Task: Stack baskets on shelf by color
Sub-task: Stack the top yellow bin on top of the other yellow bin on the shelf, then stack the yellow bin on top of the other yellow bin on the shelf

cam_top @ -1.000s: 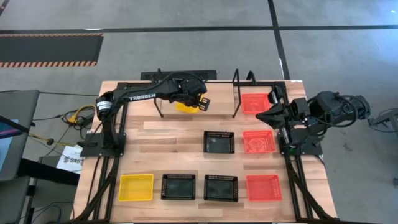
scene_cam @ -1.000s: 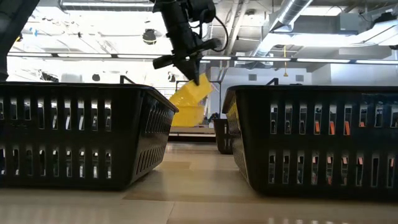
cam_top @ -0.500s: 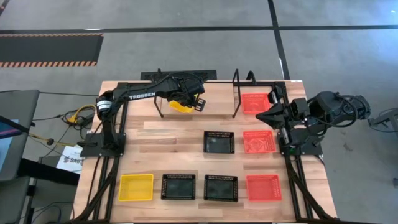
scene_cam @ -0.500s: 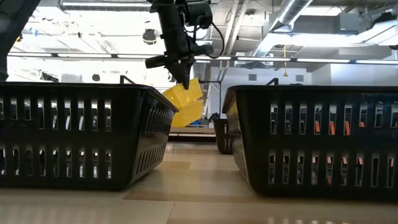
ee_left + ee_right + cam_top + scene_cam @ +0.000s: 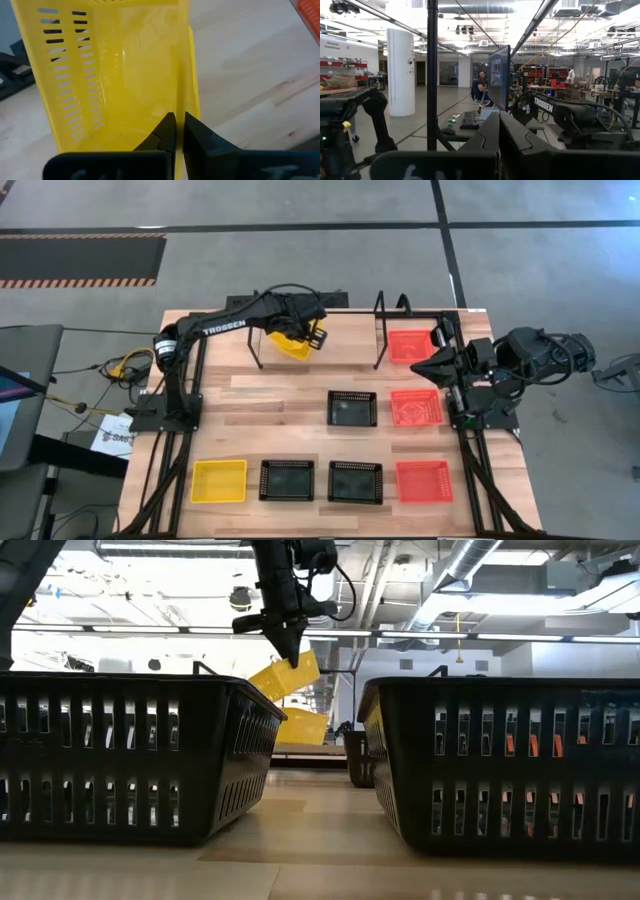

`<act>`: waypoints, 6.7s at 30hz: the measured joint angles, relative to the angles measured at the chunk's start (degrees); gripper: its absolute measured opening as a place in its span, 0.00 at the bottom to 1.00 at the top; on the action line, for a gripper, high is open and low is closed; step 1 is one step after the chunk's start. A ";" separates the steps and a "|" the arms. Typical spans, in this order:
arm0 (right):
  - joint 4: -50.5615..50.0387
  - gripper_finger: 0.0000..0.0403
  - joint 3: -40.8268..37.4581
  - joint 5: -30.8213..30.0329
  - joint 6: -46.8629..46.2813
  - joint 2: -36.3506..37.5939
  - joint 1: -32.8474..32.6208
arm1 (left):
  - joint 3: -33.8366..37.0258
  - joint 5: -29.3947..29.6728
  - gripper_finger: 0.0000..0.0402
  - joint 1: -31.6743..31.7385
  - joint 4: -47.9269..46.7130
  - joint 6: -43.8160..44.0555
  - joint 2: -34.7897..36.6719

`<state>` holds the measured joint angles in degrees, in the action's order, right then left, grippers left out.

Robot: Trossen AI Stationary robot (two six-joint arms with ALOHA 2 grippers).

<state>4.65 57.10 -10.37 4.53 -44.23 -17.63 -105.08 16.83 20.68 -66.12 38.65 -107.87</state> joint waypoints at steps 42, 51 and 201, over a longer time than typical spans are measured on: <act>-1.07 0.05 0.00 0.04 -0.12 0.52 -0.83 | 1.74 -7.73 0.00 -0.09 -3.71 -4.27 -8.95; -1.63 0.06 0.00 0.02 0.32 0.48 -0.76 | -1.49 -9.00 0.14 -0.13 -2.31 -10.62 -9.53; -14.93 0.02 21.22 -1.67 1.93 -19.51 6.51 | 57.73 -33.60 0.06 -56.21 13.97 3.99 19.48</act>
<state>-10.27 78.32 -12.05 6.46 -63.73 -11.11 -47.35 -16.77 -35.53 -52.15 42.63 -88.39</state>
